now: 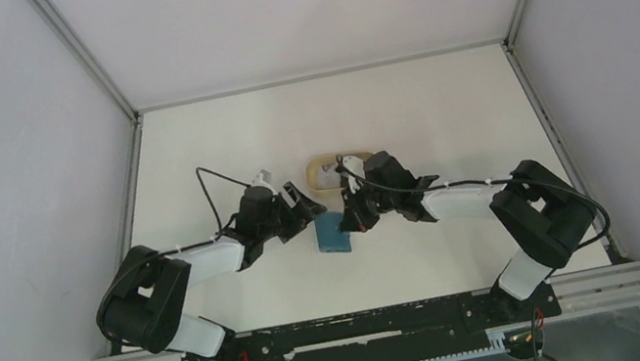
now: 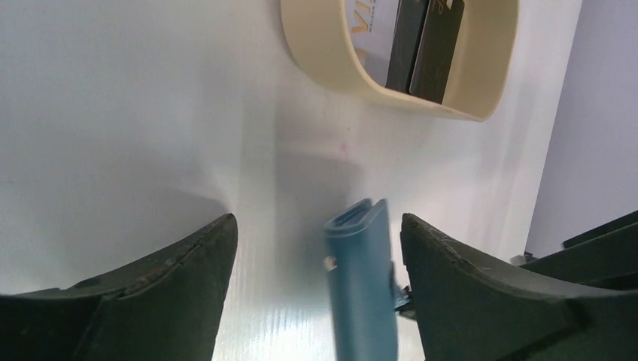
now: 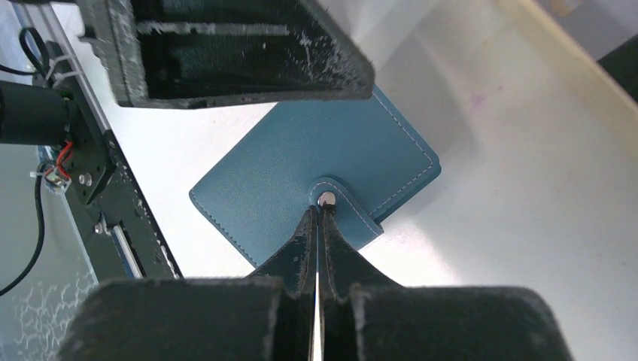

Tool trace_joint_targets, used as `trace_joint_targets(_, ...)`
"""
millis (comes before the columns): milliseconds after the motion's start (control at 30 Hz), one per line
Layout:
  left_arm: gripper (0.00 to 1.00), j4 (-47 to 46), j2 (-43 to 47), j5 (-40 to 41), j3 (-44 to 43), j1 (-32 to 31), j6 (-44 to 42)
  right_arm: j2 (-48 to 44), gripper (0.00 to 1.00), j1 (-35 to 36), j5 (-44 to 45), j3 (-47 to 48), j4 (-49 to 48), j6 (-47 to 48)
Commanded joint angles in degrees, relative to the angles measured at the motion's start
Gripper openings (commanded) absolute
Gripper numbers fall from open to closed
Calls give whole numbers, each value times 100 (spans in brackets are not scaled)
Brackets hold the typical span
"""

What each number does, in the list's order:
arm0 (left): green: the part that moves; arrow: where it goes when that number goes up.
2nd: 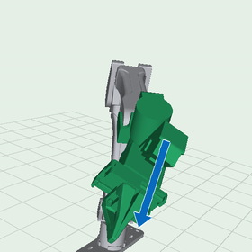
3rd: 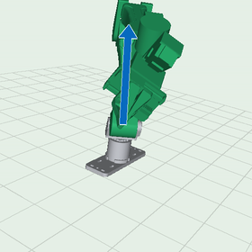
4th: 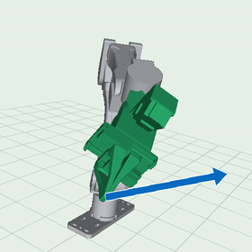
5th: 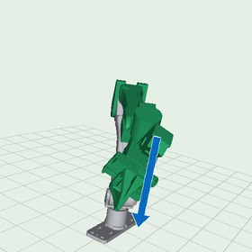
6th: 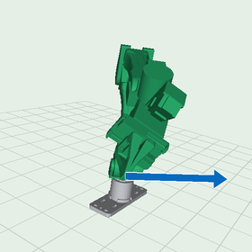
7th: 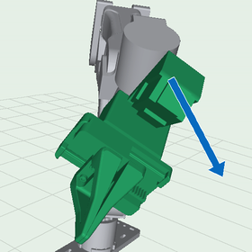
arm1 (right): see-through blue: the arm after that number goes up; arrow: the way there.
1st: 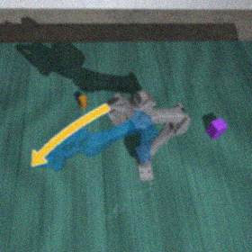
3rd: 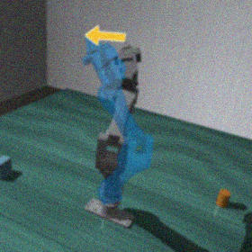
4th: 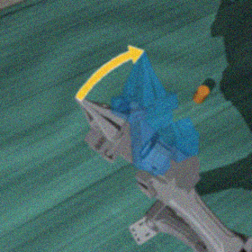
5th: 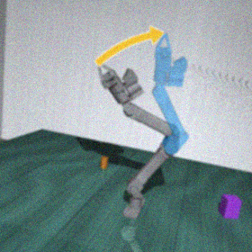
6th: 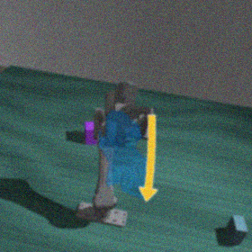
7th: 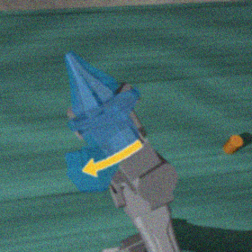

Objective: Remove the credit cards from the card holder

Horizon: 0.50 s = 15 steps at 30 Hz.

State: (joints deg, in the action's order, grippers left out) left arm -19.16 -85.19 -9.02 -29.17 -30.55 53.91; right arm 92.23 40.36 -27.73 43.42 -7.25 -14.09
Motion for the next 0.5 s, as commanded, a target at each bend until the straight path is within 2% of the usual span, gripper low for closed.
trace_joint_targets(0,83,12,124,-238,229,-80,87,-416,0,-157,-150,-104,-575,-174)
trace_joint_targets(167,74,-216,138,-532,281,-158,193,-437,0,-161,-152,-106,-610,-191)
trace_joint_targets(267,61,-650,89,-752,369,-186,378,-447,0,-145,-154,-106,-637,-207)
trace_joint_targets(333,44,-984,23,-932,421,-195,534,-461,0,-134,-155,-106,-641,-209)
trace_joint_targets(367,30,-1170,-18,-1005,447,-190,613,-479,0,-134,-150,-106,-634,-213)
trace_joint_targets(400,10,-1319,-40,-1073,473,-198,696,-496,0,-132,-132,-108,-621,-201)
trace_joint_targets(433,1,-1410,-42,-1110,486,-203,760,-526,0,-133,-99,-110,-594,-200)
trace_joint_targets(467,0,-1445,-10,-1113,502,-206,781,-577,0,-134,-34,-138,-586,-200)
